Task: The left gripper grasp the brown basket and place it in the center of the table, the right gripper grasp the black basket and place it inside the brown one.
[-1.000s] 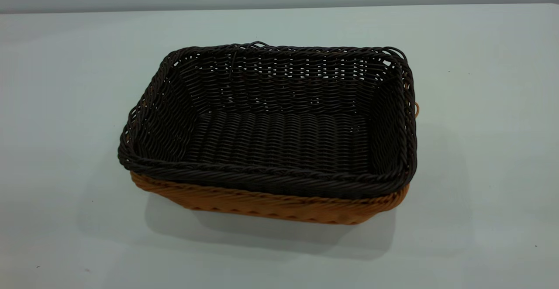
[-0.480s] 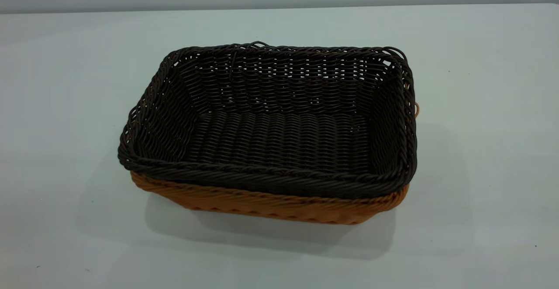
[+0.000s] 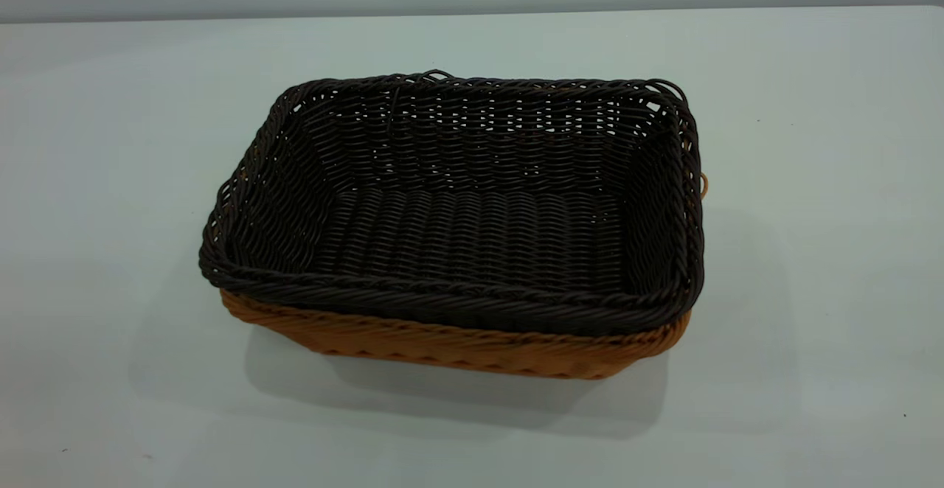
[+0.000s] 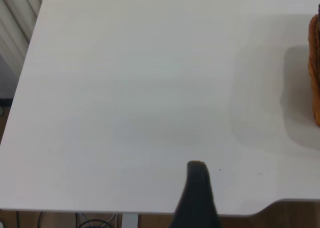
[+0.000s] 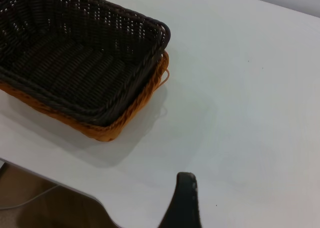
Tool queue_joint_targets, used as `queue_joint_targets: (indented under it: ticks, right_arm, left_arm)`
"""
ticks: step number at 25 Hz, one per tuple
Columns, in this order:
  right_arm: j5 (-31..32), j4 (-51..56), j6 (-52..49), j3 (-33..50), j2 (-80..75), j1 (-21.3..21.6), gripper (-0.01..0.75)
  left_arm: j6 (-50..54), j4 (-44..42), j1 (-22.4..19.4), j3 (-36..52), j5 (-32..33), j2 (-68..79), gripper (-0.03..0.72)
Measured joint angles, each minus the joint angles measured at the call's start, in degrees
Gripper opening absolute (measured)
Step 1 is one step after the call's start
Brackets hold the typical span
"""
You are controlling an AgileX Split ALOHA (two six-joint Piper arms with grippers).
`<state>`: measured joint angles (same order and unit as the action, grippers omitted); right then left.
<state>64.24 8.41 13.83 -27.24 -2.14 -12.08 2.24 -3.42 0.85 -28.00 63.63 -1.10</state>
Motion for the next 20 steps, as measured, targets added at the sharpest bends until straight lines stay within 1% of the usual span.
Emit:
queue_joint_targets:
  ticks: [5, 7, 10, 13, 16, 18, 20]
  right_arm:
    - [0.0, 0.0, 0.0, 0.0, 0.0, 0.0, 0.591]
    - [0.0, 0.0, 0.0, 0.0, 0.4, 0.7, 0.591]
    - [0.0, 0.0, 0.0, 0.0, 2.5, 4.6, 0.591]
    - [0.0, -0.3, -0.1, 0.0, 3.1, 11.0, 0.591]
    - [0.0, -1.2, -0.9, 0.0, 3.1, 15.8, 0.591]
    - [0.0, -2.4, -2.7, 0.0, 3.1, 17.4, 0.591]
    - [-0.1, -4.0, -5.5, 0.1, 3.1, 18.0, 0.591]
  left_arm:
    - [0.0, 0.0, 0.0, 0.0, 0.0, 0.0, 0.549]
    - [0.0, 0.0, 0.0, 0.0, 0.0, 0.0, 0.549]
    - [0.0, 0.0, 0.0, 0.0, 0.0, 0.0, 0.549]
    - [0.0, 0.0, 0.0, 0.0, 0.0, 0.0, 0.549]
    - [0.0, 0.0, 0.0, 0.0, 0.0, 0.0, 0.549]
    - [0.0, 0.0, 0.0, 0.0, 0.0, 0.0, 0.549]
    - [0.0, 0.0, 0.0, 0.0, 0.0, 0.0, 0.549]
